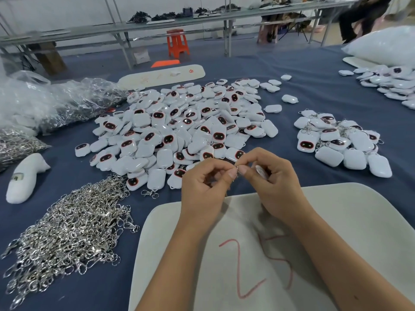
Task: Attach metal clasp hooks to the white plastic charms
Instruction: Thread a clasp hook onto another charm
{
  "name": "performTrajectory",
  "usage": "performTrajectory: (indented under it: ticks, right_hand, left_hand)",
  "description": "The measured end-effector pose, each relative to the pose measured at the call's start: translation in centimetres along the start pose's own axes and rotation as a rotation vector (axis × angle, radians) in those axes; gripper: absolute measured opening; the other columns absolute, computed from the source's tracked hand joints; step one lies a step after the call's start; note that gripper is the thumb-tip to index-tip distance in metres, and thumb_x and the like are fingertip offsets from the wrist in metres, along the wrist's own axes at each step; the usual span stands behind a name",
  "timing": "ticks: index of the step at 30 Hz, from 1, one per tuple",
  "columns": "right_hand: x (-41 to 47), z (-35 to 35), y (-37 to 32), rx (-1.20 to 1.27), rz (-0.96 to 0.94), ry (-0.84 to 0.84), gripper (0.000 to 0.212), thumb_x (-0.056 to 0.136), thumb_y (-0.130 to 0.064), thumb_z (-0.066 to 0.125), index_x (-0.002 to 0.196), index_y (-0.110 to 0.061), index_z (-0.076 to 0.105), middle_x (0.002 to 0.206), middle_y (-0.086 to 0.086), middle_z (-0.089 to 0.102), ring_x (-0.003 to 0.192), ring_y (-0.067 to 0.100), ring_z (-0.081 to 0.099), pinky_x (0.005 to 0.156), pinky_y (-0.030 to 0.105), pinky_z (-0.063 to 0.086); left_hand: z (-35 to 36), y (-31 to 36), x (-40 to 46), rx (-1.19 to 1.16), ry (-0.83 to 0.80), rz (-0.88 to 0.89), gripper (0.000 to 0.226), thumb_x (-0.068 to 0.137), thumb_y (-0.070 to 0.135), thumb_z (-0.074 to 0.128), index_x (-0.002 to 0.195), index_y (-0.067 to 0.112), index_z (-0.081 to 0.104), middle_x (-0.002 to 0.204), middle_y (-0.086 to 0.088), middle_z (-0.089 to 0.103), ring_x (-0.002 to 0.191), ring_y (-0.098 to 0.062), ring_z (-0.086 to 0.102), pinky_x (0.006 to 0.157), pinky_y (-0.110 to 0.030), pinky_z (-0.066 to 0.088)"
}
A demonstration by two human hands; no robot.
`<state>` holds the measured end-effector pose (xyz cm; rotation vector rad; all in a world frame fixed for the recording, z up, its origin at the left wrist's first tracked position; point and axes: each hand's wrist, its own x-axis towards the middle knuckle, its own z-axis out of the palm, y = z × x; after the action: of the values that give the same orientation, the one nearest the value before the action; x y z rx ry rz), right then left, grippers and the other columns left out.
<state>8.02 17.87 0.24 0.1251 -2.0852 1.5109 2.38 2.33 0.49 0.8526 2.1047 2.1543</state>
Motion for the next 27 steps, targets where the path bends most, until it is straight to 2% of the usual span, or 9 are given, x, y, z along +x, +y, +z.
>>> performTrajectory:
  ticks: [3,6,9,12,14,16,19,23,27]
  right_hand:
    - [0.0,-0.2,0.0,0.023,0.020,-0.017,0.011,0.097,0.001,0.069,0.091,-0.008,0.071,0.071,-0.020,0.060,0.062,0.006,0.043,0.064,0.014,0.035]
    - [0.0,-0.1,0.0,0.017,0.042,-0.004,0.012,0.097,-0.001,0.069,0.091,-0.011,0.072,0.067,-0.016,0.057,0.059,0.020,0.036,0.059,0.020,0.032]
    - [0.0,0.0,0.1,-0.004,0.034,0.008,0.014,0.097,-0.002,0.070,0.090,-0.014,0.071,0.064,-0.013,0.054,0.058,0.027,0.033,0.056,0.027,0.029]
    - [-0.1,0.2,0.1,-0.057,-0.014,0.030,0.016,0.095,0.001,0.071,0.089,-0.014,0.070,0.068,-0.018,0.057,0.058,0.013,0.032,0.057,0.020,0.029]
    - [-0.1,0.4,0.0,-0.101,-0.047,0.050,0.016,0.095,0.002,0.071,0.089,-0.013,0.070,0.075,-0.015,0.061,0.059,0.009,0.036,0.059,0.017,0.031]
    - [-0.2,0.5,0.0,-0.167,-0.082,0.076,0.015,0.094,0.001,0.070,0.090,-0.013,0.070,0.081,-0.011,0.064,0.063,0.012,0.043,0.062,0.017,0.033]
    - [-0.3,0.7,0.0,-0.196,-0.091,0.115,0.017,0.094,0.004,0.070,0.090,-0.013,0.069,0.083,-0.009,0.064,0.069,0.010,0.049,0.066,0.015,0.034]
    - [-0.7,1.1,0.0,-0.107,-0.034,0.136,0.013,0.097,-0.004,0.067,0.091,-0.017,0.068,0.079,-0.008,0.064,0.064,0.008,0.044,0.063,0.015,0.034]
    - [-0.5,1.0,0.1,-0.029,0.045,0.116,0.016,0.100,-0.004,0.066,0.091,-0.018,0.068,0.072,-0.012,0.062,0.062,0.010,0.042,0.062,0.020,0.038]
  left_hand:
    - [0.0,0.1,0.0,0.002,-0.033,-0.022,0.011,0.093,0.006,0.069,0.086,0.013,0.072,0.073,-0.003,0.064,0.062,-0.013,0.056,0.058,-0.029,0.048]
    - [0.1,0.0,-0.1,0.027,-0.058,-0.026,0.014,0.097,0.004,0.064,0.088,0.013,0.069,0.073,0.001,0.062,0.062,-0.012,0.058,0.059,-0.025,0.050]
    - [0.4,0.1,-0.1,0.063,-0.065,-0.023,0.013,0.097,0.011,0.059,0.088,0.016,0.066,0.073,0.005,0.062,0.064,-0.011,0.058,0.060,-0.024,0.050]
    - [0.7,-0.2,-0.2,0.170,-0.041,0.020,0.014,0.099,0.014,0.055,0.088,0.018,0.063,0.071,0.006,0.060,0.064,-0.012,0.058,0.061,-0.027,0.048]
    - [0.9,-0.6,-0.2,0.234,0.002,0.058,0.015,0.101,0.011,0.055,0.089,0.017,0.061,0.072,0.005,0.060,0.065,-0.014,0.058,0.062,-0.029,0.048]
    - [1.2,-0.8,-0.2,0.257,0.043,0.091,0.016,0.102,0.009,0.055,0.089,0.017,0.061,0.073,0.006,0.060,0.067,-0.019,0.059,0.062,-0.031,0.048]
    - [1.3,-1.0,-0.1,0.287,0.066,0.139,0.015,0.101,0.013,0.056,0.092,0.021,0.064,0.073,0.009,0.061,0.066,-0.019,0.061,0.061,-0.026,0.048]
    - [1.2,-0.9,-0.2,0.311,0.082,0.187,0.021,0.100,0.015,0.057,0.094,0.031,0.068,0.077,0.014,0.062,0.063,-0.015,0.063,0.059,-0.025,0.049]
    - [0.9,-0.5,-0.1,0.283,0.075,0.172,0.019,0.099,0.013,0.060,0.093,0.026,0.071,0.075,0.015,0.063,0.061,-0.015,0.063,0.059,-0.023,0.050]
